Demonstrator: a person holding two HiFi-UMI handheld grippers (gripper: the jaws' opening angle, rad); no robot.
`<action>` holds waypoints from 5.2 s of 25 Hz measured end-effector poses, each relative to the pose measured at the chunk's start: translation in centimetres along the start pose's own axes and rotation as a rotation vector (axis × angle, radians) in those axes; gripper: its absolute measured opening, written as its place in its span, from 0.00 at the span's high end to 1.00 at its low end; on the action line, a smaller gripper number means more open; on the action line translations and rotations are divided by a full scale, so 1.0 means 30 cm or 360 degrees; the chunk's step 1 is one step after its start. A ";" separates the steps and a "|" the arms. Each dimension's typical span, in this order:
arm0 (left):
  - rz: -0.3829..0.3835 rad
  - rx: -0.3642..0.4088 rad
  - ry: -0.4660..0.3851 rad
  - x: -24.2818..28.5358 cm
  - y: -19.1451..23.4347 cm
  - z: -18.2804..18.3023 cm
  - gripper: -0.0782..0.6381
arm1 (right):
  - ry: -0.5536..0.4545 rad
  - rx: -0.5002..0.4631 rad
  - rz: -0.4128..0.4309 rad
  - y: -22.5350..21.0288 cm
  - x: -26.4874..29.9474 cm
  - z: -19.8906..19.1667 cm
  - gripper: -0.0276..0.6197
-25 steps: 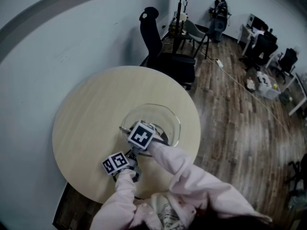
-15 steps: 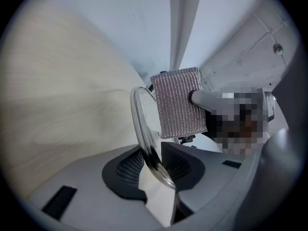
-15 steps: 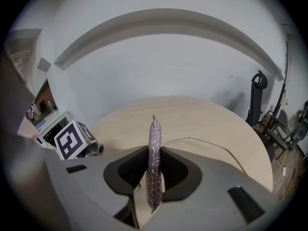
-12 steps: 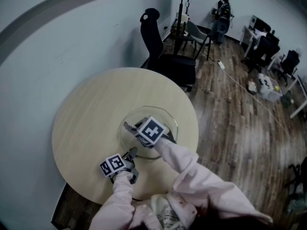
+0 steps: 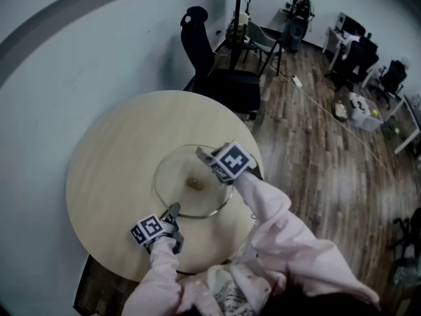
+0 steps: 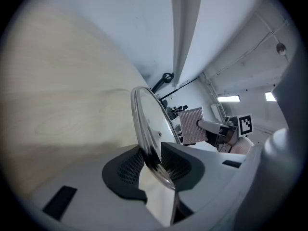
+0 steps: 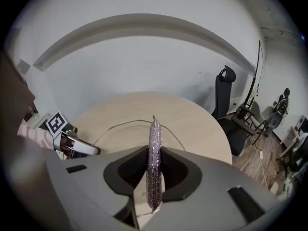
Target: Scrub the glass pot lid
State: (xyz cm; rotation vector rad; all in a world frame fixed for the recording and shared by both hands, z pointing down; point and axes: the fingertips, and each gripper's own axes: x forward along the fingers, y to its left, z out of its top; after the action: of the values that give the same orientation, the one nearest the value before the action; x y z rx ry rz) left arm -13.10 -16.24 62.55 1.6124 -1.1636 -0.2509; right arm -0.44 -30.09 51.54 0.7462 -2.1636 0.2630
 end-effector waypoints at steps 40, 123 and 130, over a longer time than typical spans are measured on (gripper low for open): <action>-0.0011 -0.0030 -0.0009 0.010 -0.010 -0.019 0.73 | 0.0313 -0.0432 -0.0132 0.089 0.030 -0.105 0.84; -0.0038 -0.0041 0.0006 -0.007 -0.026 -0.061 0.72 | 0.0261 -0.0476 0.0289 0.542 0.137 -0.037 0.84; -0.0052 -0.0054 -0.0004 -0.017 -0.025 -0.063 0.72 | 0.0254 -0.0469 0.0336 0.580 0.134 -0.034 0.84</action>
State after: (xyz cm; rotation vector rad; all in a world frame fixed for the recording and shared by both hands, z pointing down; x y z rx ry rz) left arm -11.67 -14.72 62.47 1.6028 -1.1299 -0.2920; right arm -12.08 -17.40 56.34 0.3198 -2.0691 0.1034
